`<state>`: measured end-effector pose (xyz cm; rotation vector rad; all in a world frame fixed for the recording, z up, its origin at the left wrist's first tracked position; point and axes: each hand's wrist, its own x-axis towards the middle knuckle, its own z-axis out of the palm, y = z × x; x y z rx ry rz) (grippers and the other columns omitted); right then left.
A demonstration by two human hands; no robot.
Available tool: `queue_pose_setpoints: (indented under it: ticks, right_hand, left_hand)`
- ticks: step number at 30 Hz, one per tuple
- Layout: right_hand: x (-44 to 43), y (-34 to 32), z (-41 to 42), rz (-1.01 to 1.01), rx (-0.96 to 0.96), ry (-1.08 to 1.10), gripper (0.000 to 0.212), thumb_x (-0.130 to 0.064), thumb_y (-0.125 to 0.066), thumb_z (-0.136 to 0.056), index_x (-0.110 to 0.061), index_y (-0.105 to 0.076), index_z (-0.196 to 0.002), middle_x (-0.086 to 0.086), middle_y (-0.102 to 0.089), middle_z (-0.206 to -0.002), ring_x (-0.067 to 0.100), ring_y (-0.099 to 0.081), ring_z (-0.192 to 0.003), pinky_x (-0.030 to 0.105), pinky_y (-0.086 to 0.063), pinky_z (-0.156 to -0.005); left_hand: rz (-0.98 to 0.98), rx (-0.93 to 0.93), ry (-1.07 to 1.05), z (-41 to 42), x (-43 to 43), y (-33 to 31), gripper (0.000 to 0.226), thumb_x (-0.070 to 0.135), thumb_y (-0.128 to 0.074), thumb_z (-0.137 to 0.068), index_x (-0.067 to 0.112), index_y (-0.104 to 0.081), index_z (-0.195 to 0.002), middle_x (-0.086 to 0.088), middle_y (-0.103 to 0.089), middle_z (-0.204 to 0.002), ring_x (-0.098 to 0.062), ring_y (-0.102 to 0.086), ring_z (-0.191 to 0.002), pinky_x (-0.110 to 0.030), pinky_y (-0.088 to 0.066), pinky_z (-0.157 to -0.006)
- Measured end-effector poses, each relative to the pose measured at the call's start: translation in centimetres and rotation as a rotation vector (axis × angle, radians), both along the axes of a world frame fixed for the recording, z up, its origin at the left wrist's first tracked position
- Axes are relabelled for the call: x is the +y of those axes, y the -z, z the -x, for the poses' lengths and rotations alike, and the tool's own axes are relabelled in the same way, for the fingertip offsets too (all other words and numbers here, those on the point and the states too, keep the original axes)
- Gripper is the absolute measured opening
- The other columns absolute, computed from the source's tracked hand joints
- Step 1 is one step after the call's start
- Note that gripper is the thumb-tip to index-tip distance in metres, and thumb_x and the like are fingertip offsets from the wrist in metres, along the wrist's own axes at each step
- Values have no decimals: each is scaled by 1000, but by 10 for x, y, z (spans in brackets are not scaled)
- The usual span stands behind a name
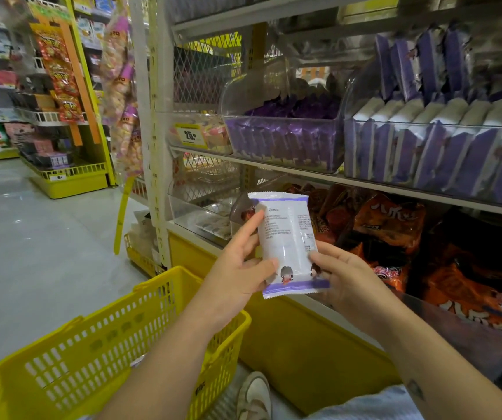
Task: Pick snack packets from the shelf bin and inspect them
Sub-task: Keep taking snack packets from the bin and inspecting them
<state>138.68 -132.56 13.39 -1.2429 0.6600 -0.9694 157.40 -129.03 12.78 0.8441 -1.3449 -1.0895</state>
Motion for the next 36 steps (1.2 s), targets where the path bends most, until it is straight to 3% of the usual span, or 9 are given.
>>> queue_pose_setpoints:
  ticks: [4, 9, 14, 18, 20, 23, 26, 30, 36]
  right_hand:
    - [0, -1, -5, 106, 114, 107, 39, -20, -65, -82, -18, -56, -119, 2, -73, -109, 22, -71, -98, 39, -57, -82]
    - [7, -2, -13, 209, 133, 32, 43, -33, -60, -83, -23, -55, -125, -2, -70, -117, 18, -68, -105, 31, -58, -83]
    - [14, -3, -15, 362, 233, 78, 34, -36, -60, -84, -41, -57, -117, -15, -70, -113, 9, -68, -103, 27, -58, -82]
    - [19, -3, -19, 492, 339, 108, 36, -24, -63, -91, -49, -54, -115, -24, -66, -110, 1, -64, -105, 22, -57, -76]
    - [21, -1, -20, 509, 355, 100, 37, -28, -62, -91, -51, -52, -118, -22, -66, -110, 2, -65, -102, 24, -57, -77]
    - [23, -1, -21, 497, 359, 69, 42, -37, -60, -86, -44, -51, -127, -10, -65, -118, 9, -69, -97, 30, -58, -82]
    - [24, -1, -22, 479, 355, 35, 48, -39, -59, -84, -36, -51, -131, -6, -65, -119, 8, -68, -100, 30, -57, -83]
    - [26, -3, -22, 495, 390, 11, 43, -33, -59, -89, -38, -52, -131, -10, -65, -122, 8, -64, -109, 36, -54, -92]
    - [29, -6, -23, 546, 474, 0, 40, -24, -57, -96, -39, -52, -132, -19, -64, -122, 7, -62, -111, 43, -49, -98]
  left_hand:
    - [5, -201, -143, 6, 0, 3, 70, 1, -54, -94, 45, -32, -144, 28, -59, -126, -2, -67, -101, -32, -59, -80]
    - [-74, -362, -188, 12, 3, 4, 85, 44, -65, -81, 49, -15, -149, 10, -47, -138, -6, -56, -116, -38, -50, -100]
    - [-87, -389, -180, 13, 4, 5, 81, 28, -66, -78, 65, -18, -132, 25, -56, -122, 6, -62, -100, -16, -56, -70]
    - [-120, -411, -214, 15, 5, 5, 102, 31, -61, -64, 50, -8, -149, 17, -53, -134, -1, -64, -102, -27, -60, -74]
    - [-114, -355, -225, 14, 5, 6, 95, 28, -62, -66, 50, -18, -147, 15, -57, -132, -6, -66, -102, -33, -60, -79]
    - [-102, -276, -284, 9, 3, 5, 65, 19, -58, -71, 58, -46, -121, 17, -71, -106, -13, -71, -93, -42, -60, -80]
    - [-139, -191, -286, 3, 4, 3, 48, 6, -50, -90, 29, -54, -132, 5, -74, -105, -14, -72, -94, -39, -60, -81]
    - [-169, -101, -347, -1, 5, -1, 23, 12, -47, -97, 15, -63, -114, -5, -75, -98, -21, -73, -87, -35, -60, -72]
    - [-250, -86, -313, -7, 5, -4, 29, 31, -41, -100, 15, -64, -105, -13, -73, -102, -25, -74, -82, -45, -59, -81]
